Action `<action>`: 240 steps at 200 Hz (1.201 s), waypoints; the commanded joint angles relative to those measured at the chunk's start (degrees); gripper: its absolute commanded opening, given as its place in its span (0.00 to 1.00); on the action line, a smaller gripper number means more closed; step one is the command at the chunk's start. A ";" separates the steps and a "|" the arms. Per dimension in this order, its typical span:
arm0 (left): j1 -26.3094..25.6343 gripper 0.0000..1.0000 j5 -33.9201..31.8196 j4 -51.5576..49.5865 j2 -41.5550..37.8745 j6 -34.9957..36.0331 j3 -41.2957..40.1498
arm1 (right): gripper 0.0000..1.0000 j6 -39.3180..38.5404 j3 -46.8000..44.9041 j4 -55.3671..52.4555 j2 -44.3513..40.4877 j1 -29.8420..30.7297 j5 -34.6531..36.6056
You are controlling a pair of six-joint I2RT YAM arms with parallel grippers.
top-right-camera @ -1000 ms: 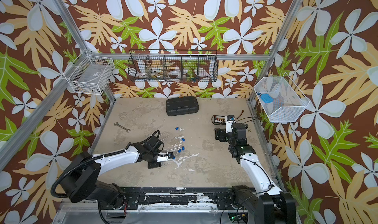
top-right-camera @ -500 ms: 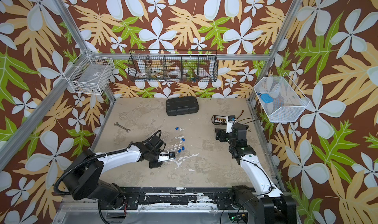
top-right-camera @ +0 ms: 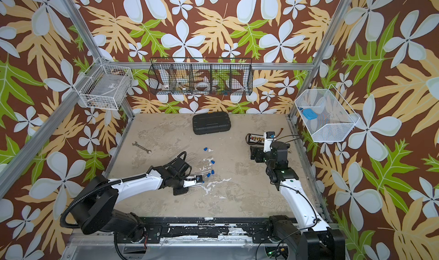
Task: Insert stoppers into test tubes
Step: Pick up the test tube at the center of the board.
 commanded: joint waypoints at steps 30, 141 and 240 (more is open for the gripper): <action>0.09 0.01 -1.80 -0.69 -5.94 -3.45 -1.71 | 0.87 2.41 1.44 -2.65 -0.91 -0.06 -1.21; 0.14 0.00 6.24 16.36 -24.98 -19.92 -4.97 | 0.80 19.20 14.45 -25.37 6.04 19.45 -14.55; 0.09 0.00 7.81 25.45 -26.38 -19.96 -7.06 | 0.76 18.83 35.70 -32.87 26.63 35.76 -26.95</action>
